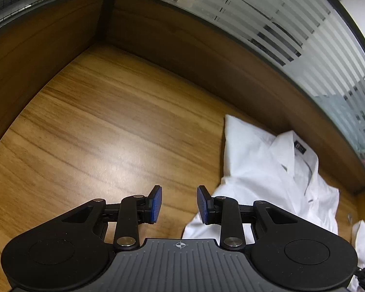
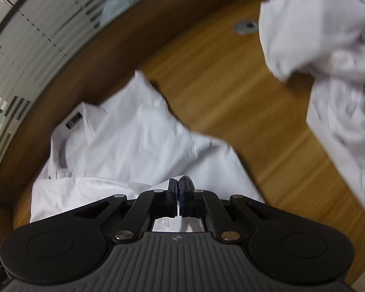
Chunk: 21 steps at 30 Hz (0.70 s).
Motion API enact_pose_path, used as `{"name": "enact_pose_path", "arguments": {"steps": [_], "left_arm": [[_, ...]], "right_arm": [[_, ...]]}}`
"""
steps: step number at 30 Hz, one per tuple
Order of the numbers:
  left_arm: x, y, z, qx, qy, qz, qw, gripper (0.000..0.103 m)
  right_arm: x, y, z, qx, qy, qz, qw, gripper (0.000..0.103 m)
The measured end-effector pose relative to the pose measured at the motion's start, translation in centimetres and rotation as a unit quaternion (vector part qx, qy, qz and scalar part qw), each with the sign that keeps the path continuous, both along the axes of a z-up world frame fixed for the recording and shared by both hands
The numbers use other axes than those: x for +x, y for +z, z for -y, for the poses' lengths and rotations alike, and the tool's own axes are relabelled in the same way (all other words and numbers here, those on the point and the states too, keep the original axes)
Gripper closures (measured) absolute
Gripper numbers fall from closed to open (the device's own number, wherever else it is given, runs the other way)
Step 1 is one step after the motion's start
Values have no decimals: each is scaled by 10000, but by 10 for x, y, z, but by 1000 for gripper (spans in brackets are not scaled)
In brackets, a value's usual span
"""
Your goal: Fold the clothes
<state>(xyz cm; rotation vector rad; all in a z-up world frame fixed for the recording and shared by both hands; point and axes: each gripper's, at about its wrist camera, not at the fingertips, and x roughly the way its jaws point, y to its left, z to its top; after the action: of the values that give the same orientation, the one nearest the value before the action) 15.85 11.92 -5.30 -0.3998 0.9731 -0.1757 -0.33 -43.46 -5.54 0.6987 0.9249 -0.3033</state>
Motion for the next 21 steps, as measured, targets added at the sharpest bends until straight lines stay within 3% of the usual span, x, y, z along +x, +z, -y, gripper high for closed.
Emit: {"name": "enact_pose_path", "arguments": {"steps": [6, 13, 21], "left_arm": [[34, 3, 18, -167, -161, 55, 9997, 64], [98, -12, 53, -687, -351, -140, 9969, 61], [148, -36, 91, -904, -536, -352, 9938, 62]], "right_arm": [[7, -5, 1, -338, 134, -184, 9992, 101], [11, -11, -4, -558, 297, -376, 9973, 96], [9, -18, 1, -361, 218, -390, 9984, 89]]}}
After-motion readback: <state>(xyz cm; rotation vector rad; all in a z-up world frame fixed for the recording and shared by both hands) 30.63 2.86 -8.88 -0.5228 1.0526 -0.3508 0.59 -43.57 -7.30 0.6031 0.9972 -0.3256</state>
